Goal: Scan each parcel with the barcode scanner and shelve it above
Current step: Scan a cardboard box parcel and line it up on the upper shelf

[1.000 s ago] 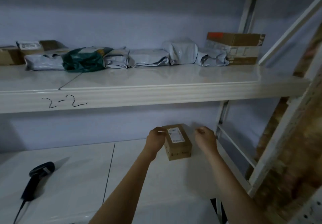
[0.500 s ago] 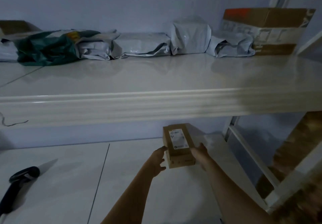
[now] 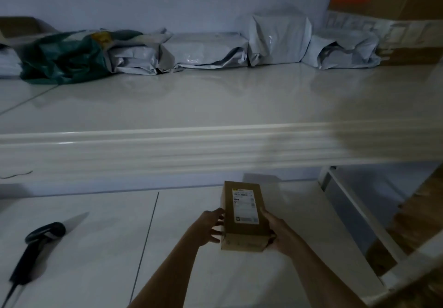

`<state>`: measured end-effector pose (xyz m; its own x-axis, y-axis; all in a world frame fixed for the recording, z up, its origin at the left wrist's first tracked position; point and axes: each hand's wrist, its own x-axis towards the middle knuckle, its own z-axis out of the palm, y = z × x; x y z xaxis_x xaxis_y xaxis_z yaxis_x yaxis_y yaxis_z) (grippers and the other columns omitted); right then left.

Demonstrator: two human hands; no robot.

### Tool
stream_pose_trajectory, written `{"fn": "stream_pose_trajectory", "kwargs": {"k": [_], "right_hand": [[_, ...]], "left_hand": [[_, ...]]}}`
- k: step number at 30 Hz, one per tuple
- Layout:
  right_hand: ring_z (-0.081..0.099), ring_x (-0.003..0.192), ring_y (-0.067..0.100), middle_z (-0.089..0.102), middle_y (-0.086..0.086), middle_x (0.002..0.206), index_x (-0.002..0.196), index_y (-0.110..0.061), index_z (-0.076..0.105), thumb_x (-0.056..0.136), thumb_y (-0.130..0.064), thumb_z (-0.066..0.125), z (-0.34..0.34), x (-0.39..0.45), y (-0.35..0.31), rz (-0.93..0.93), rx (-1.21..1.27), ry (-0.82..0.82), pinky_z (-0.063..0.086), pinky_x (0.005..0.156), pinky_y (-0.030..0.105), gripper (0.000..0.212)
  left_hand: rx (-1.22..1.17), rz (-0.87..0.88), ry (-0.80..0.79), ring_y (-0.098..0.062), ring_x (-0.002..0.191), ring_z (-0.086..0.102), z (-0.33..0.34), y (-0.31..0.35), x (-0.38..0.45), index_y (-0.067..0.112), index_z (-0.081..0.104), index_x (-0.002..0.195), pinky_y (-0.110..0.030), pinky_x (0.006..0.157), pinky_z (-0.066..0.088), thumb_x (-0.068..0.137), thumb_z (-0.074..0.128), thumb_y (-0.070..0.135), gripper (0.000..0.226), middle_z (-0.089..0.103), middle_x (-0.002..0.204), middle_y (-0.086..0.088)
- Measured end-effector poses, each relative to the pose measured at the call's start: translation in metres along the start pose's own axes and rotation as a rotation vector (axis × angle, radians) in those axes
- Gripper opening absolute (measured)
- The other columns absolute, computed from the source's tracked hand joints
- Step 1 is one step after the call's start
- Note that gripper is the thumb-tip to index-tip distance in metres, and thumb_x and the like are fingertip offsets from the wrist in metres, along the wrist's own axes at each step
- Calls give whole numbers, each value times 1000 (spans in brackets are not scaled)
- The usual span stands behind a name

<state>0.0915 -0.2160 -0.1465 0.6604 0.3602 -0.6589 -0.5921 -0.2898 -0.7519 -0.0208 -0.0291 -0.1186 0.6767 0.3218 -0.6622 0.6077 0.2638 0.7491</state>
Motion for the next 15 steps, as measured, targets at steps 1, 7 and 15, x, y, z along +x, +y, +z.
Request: {"fn": "stream_pose_trajectory", "kwargs": {"k": [1, 7, 15], "right_hand": [[66, 103, 34, 72, 12, 114, 118, -15, 71, 78, -62, 71, 2, 0, 6, 18, 15, -39, 59, 72, 43, 61], [73, 98, 31, 79, 9, 94, 96, -20, 82, 49, -75, 83, 25, 3, 31, 111, 34, -217, 61, 74, 42, 72], [70, 98, 29, 76, 13, 109, 110, -24, 78, 57, -68, 84, 99, -24, 17, 22, -83, -469, 59, 86, 45, 70]], "left_hand": [[10, 0, -12, -38, 120, 53, -6, -4, -1, 7, 46, 133, -57, 104, 42, 95, 56, 39, 51, 55, 134, -13], [20, -13, 35, -33, 123, 51, -34, -23, -25, 21, 51, 132, -55, 104, 42, 85, 59, 59, 61, 55, 133, -8], [-65, 112, 141, -32, 107, 63, -94, -38, -72, 15, 47, 125, -55, 93, 53, 84, 66, 55, 61, 62, 120, -10]]}}
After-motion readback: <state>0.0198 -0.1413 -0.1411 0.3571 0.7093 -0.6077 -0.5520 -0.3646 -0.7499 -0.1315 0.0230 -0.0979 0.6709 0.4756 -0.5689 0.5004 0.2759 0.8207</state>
